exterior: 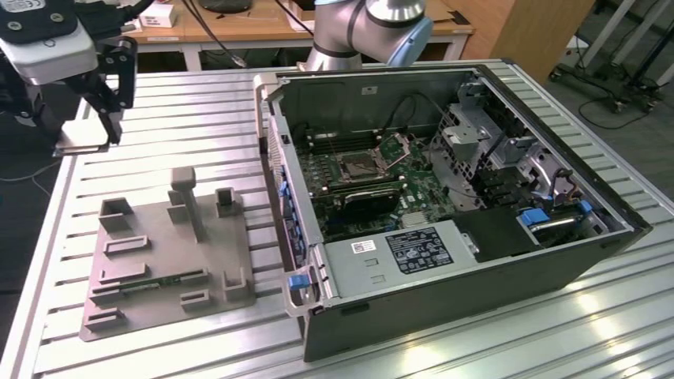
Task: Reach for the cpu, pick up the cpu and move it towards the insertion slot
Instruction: 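Pick up the cpu and move it towards the insertion slot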
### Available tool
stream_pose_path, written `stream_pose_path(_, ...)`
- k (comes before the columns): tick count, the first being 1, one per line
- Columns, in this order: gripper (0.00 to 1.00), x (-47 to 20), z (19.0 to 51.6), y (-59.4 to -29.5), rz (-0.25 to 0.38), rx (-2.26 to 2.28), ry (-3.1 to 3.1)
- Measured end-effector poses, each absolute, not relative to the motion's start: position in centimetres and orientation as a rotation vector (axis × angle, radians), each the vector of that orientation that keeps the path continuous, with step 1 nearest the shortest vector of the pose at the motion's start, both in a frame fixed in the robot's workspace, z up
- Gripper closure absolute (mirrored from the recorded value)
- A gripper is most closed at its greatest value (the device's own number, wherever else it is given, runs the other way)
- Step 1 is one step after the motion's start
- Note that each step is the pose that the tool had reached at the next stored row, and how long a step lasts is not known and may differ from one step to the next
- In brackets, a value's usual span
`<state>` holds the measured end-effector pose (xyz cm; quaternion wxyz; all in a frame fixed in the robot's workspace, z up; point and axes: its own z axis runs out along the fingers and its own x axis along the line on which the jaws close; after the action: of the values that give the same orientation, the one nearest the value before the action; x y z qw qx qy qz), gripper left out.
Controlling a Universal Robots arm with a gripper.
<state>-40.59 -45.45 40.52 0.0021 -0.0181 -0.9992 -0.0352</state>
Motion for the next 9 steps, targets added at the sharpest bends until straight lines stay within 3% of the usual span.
stream_pose_path(9, 0.46, -39.60, 40.52, -45.45, -0.110, -0.057, -3.135)
